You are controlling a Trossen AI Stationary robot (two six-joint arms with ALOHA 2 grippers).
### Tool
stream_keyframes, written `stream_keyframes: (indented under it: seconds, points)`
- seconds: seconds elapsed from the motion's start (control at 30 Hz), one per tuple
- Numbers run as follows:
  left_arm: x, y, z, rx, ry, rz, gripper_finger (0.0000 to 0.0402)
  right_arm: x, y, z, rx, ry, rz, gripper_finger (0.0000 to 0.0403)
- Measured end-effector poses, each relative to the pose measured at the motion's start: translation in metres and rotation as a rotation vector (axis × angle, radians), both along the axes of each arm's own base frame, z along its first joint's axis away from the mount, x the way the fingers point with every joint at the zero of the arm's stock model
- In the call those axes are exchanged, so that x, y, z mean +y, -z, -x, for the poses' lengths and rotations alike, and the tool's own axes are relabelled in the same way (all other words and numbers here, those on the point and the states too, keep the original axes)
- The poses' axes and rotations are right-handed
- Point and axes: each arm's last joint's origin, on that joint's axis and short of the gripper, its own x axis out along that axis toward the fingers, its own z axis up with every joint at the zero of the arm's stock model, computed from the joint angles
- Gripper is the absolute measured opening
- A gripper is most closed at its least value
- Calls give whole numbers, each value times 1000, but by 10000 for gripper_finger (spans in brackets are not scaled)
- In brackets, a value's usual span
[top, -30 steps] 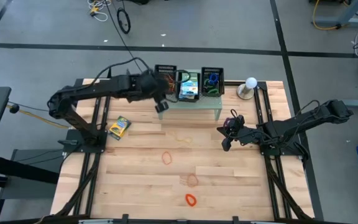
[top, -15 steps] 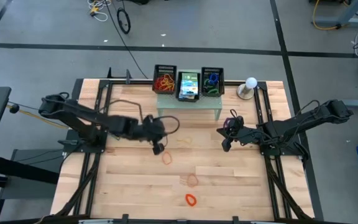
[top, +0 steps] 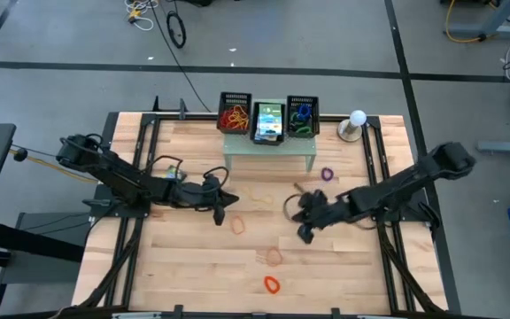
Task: Pick & Place Office Desk Supplies
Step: Put the orange rubber band into the left black bin on the shelf
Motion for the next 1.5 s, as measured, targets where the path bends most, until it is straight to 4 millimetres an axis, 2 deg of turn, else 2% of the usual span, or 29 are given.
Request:
stream_keyframes:
  seconds: [0.1, 0.33, 0.47, 0.67, 0.93, 1.1, 1.27, 1.5]
  points:
    - [0, 8, 5, 38, 59, -23, 8, 21, 2, -25, 97, -44, 7, 18]
    - [1, 12, 8, 75, 129, -169, 8, 77, 20, -78, 263, -180, -65, 90]
    - [2, 10, 7, 71, 178, -208, 8, 93, 28, -100, 353, -193, -35, 110]
    - [-1, 8, 6, 38, 254, -147, 8, 92, 32, -121, 437, -153, 10, 101]
    - [0, 8, 6, 32, 260, -157, 9, 77, 46, -119, 519, -127, 25, 68]
    - [1, 10, 6, 56, 275, -169, 9, 68, 47, -125, 506, -146, -46, 38]
    - [7, 11, 6, 69, 244, -145, 9, 68, 44, -137, 403, -209, -86, 6]
    - [16, 10, 4, 52, 222, -121, 6, 66, 35, -141, 343, -178, -113, 3]
